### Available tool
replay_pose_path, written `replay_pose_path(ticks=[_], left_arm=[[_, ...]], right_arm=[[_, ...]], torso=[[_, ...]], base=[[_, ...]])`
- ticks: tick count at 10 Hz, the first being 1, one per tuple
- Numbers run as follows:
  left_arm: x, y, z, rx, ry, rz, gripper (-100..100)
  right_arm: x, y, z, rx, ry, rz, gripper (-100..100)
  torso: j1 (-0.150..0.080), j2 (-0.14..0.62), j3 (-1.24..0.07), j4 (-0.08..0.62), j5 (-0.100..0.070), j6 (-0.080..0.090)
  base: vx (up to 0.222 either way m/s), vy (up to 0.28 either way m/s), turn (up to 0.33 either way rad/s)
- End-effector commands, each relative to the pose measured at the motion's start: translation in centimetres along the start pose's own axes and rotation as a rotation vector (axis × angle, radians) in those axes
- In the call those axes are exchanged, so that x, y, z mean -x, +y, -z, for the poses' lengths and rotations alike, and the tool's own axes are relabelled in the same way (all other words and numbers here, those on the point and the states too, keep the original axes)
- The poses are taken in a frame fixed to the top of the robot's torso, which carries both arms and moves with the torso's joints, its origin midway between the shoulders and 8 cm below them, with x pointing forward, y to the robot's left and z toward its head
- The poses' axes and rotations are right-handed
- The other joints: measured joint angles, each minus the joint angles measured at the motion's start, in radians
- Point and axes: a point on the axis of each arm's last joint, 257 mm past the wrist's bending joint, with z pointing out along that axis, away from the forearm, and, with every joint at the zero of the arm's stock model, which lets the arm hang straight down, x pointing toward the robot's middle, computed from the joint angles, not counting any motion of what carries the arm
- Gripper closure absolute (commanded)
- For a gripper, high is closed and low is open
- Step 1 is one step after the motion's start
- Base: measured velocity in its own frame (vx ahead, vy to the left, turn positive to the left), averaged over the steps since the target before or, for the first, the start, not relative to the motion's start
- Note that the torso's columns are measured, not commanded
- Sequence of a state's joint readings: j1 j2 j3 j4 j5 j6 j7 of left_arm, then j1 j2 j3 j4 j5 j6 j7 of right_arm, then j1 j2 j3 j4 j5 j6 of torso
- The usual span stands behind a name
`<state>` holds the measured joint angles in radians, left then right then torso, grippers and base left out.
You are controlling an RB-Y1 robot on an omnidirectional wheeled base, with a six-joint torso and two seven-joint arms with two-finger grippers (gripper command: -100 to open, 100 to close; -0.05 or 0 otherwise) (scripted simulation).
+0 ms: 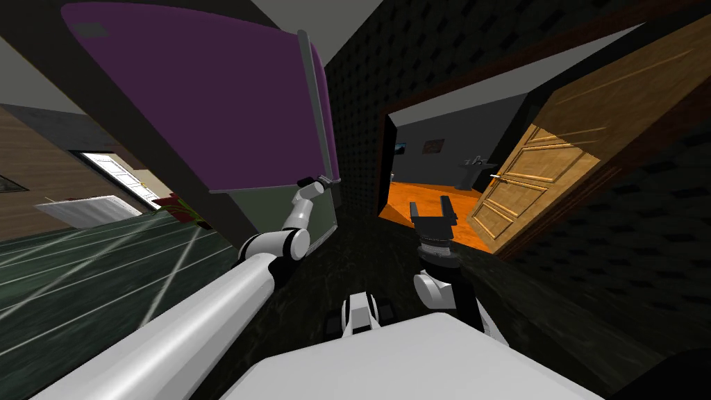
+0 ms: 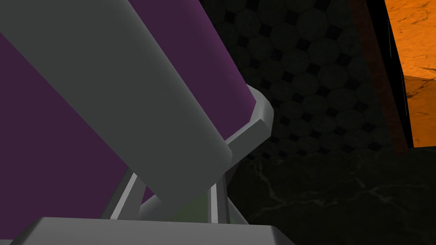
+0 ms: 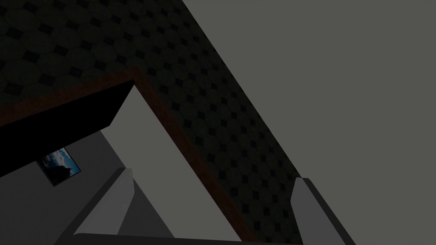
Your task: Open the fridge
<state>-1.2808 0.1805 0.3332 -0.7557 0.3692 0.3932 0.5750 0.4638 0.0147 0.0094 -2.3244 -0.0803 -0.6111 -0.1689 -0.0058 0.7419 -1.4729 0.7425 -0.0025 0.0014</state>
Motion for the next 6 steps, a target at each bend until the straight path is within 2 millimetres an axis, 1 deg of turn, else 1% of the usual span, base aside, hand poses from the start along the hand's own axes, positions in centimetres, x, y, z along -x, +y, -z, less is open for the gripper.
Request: replay_pose_path(ticks=[1, 2, 3, 5, 6], left_arm=[[-0.8, 1.7, -0.1, 0.027, 0.011, 0.003, 100], [-1.9, 3.1, -0.1, 0.048, 0.028, 0.004, 100], [-1.9, 3.1, -0.1, 0.048, 0.028, 0.004, 100], [-4.2, 5.9, 0.0, 0.090, 0.063, 0.006, 100], [-4.2, 5.9, 0.0, 0.090, 0.063, 0.006, 100]], right_arm=[[0.0, 0.0, 0.0, 0.000, 0.000, 0.000, 0], [0.0, 0.0, 0.0, 0.000, 0.000, 0.000, 0], [0.0, 0.0, 0.0, 0.000, 0.000, 0.000, 0], [0.0, 0.0, 0.0, 0.000, 0.000, 0.000, 0], [0.0, 0.0, 0.0, 0.000, 0.000, 0.000, 0]], torso=[[-0.001, -0.004, -0.002, 0.000, 0.000, -0.001], [0.006, 0.001, 0.000, -0.002, 0.001, 0.003], [0.008, 0.004, 0.002, -0.004, 0.002, 0.004], [0.006, 0.001, 0.000, -0.001, 0.002, -0.001], [0.006, 0.002, 0.001, 0.000, 0.002, -0.001]], base=[[-0.119, 0.149, -0.038], [-0.198, 0.246, -0.118], [-0.218, 0.250, -0.075], [-0.202, 0.272, -0.101], [-0.168, 0.206, -0.061]])
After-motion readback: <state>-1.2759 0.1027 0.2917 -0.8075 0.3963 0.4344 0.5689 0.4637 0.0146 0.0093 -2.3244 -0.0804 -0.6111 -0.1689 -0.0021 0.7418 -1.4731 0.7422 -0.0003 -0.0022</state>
